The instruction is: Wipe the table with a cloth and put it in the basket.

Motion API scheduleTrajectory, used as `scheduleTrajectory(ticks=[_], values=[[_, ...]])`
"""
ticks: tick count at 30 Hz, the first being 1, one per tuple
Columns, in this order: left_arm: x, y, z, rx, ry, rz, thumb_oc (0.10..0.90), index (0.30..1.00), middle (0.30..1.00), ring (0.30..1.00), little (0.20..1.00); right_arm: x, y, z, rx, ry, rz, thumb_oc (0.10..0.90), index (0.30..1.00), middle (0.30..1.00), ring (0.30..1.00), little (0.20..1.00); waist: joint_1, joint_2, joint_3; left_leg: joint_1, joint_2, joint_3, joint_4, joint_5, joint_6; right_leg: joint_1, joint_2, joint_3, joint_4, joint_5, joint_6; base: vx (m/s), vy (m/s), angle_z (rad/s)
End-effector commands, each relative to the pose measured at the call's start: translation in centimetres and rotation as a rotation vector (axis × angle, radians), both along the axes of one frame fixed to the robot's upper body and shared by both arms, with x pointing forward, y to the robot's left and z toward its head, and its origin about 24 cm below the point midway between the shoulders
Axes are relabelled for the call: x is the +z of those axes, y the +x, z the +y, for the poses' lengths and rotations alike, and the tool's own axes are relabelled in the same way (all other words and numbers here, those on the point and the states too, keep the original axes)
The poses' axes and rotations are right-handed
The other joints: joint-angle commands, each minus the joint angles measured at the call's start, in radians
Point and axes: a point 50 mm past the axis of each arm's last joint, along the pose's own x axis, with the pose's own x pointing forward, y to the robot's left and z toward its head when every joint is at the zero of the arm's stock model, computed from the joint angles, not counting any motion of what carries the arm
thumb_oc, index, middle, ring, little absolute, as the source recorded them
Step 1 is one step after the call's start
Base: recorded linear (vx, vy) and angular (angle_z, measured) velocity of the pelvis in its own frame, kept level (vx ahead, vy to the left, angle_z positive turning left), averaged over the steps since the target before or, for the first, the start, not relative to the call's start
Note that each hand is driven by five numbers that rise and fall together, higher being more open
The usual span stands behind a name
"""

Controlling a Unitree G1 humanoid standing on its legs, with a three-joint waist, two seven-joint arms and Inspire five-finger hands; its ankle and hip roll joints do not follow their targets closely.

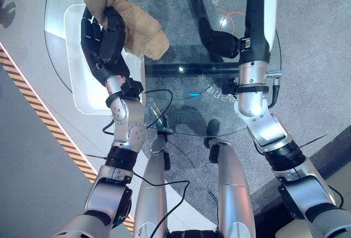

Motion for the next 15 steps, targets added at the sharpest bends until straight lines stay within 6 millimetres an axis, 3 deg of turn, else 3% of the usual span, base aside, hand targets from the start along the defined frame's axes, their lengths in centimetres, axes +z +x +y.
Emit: scheduleTrajectory(ticks=[1, 8, 15], values=[[7.1, -2.7, 2.4, 0.201, 0.077, -0.384, 0.100, 0.300, 0.300, 0.300, 0.200, 4.4, -2.0, -1.6, -0.081, 0.114, -0.309, 0.800, 0.900, 0.900, 0.900, 0.900, 0.012, -0.017, -0.029, -0.005, -0.027, 0.041, 0.127, -0.157, 0.023, 0.036, 0.047, 0.044, -0.143, 0.071, 0.062, 0.00, 0.000, 0.00], [6.5, -2.6, 4.6, 0.348, 0.124, -0.330, 0.100, 0.300, 0.300, 0.300, 0.200, 2.3, -0.7, -6.3, -0.317, 0.192, -0.249, 0.800, 0.900, 0.900, 0.900, 0.900, 0.009, -0.014, -0.029, -0.005, -0.023, 0.039, 0.127, -0.162, 0.024, 0.032, 0.047, 0.046, -0.135, 0.065, 0.064, 0.00, 0.000, 0.00], [5.7, -1.9, 6.9, 0.430, 0.111, -0.262, 0.100, 0.300, 0.300, 0.300, 0.200, -1.2, 0.9, -11.3, -0.556, 0.267, -0.113, 0.800, 0.900, 0.900, 0.900, 0.900, 0.008, -0.005, -0.029, -0.003, -0.022, 0.035, 0.138, -0.176, 0.025, 0.033, 0.044, 0.047, -0.124, 0.053, 0.063, 0.00, 0.000, 0.00]])
